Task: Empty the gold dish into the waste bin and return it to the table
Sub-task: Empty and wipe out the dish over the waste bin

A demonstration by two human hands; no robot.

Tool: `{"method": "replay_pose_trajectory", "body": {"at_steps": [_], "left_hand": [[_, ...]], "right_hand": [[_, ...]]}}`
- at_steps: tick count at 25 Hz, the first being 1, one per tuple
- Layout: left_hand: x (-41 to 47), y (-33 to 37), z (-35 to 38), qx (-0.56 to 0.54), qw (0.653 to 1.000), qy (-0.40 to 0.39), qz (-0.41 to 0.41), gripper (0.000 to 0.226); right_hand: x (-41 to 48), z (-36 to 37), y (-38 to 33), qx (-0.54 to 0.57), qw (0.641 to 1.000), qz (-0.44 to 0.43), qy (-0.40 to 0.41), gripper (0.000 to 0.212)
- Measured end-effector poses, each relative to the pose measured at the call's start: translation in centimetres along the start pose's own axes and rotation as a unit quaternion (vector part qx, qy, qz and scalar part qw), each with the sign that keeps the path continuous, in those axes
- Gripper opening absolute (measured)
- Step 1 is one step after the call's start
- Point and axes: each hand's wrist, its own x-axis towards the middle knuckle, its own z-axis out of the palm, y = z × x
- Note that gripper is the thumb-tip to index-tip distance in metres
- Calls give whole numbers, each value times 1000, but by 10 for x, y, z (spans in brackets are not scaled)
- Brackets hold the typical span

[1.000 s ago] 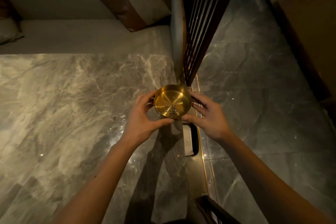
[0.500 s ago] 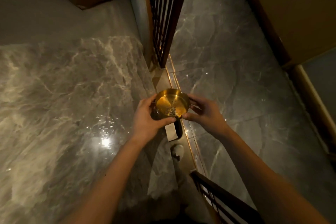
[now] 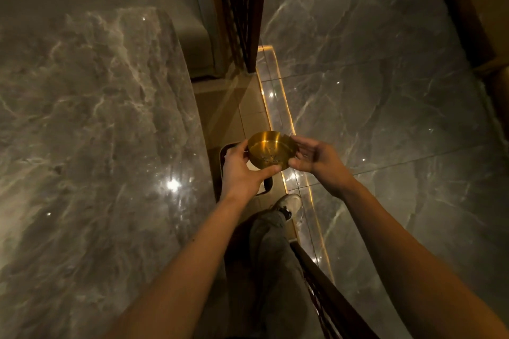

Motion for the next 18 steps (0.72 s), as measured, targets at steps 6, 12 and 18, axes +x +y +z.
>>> {"method": "replay_pose_trajectory", "body": {"at_steps": [6,12,18], "left_hand": [[45,-54,51,-71,992,-10,-102,67],[86,-127,65,-87,978,38,-184,62],[117,-182,69,-79,969,76,-222,40]], "right_hand": [[60,-38,73,-11,997,45,-57,55],[126,-24,159,-20,989,86,-115,55],[168,-6,218,-10,985,91,-147,43]]}}
